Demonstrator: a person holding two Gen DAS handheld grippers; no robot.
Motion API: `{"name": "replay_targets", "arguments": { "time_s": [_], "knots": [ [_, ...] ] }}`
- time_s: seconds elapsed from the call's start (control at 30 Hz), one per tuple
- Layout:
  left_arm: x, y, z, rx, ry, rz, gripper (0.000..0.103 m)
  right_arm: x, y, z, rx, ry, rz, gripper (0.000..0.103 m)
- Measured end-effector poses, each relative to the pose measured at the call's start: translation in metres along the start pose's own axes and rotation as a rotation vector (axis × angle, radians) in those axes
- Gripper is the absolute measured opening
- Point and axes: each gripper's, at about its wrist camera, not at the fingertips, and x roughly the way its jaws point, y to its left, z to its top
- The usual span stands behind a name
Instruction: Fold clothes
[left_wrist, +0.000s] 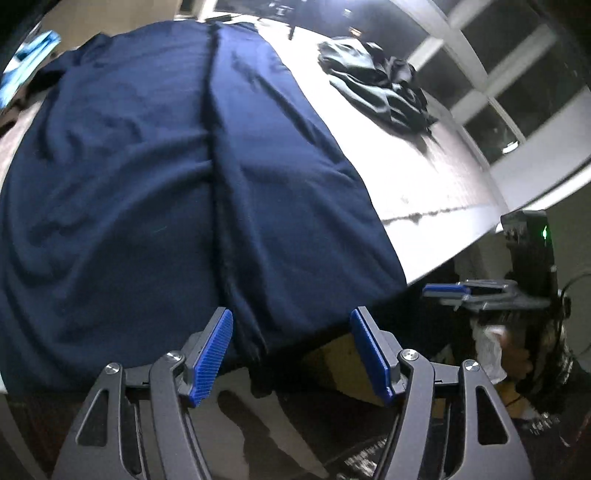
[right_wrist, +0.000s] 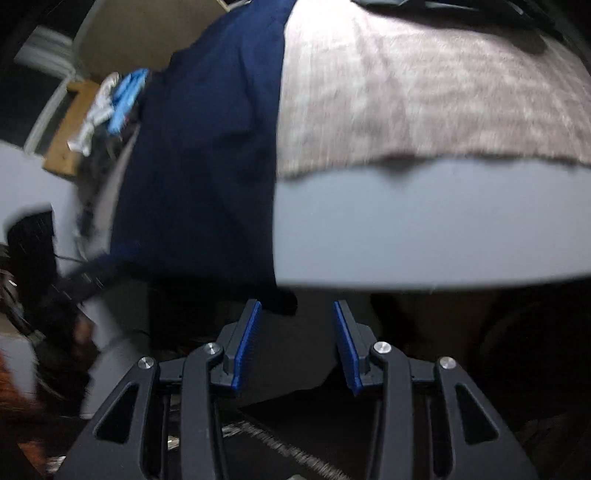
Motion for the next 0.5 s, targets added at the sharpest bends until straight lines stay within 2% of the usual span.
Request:
{"name": "replay_targets", "arguments": {
  "time_s": [0.07,0.13,0.2,0.23,0.33,0.4,0.5],
  "knots": [
    [0.005,-0.001,0.003,0.022,0.017,0.003,0.061,0.017,0.008,-0.014,0.0,-0.001,-0.015,0.04],
    [0.007,-0.001,0.005,0.035,0.013,-0.015,0.061,0.029,0.014,-0.013,-0.013,-0.019,-0.018,0.04],
    [0.009,0.0,0.005,0.041,0.017,-0.027,0.05,0.039,0.02,-0.009,-0.027,-0.036,-0.013,0.042],
    [0.009,0.001,0.004,0.046,0.019,-0.034,0.048,0.043,0.022,-0.007,-0.033,-0.044,-0.005,0.046],
    [0.005,0.006,0.001,0.034,0.018,-0.037,0.047,0.058,0.029,-0.002,-0.043,-0.024,0.055,0.048],
    [-0.009,0.012,-0.007,0.039,-0.01,-0.021,0.047,0.064,0.033,-0.002,-0.045,-0.013,0.09,0.047],
    [-0.036,0.018,-0.026,0.152,-0.068,0.064,0.05,0.066,0.039,0.002,-0.052,-0.005,0.144,0.034]
  ]
}}
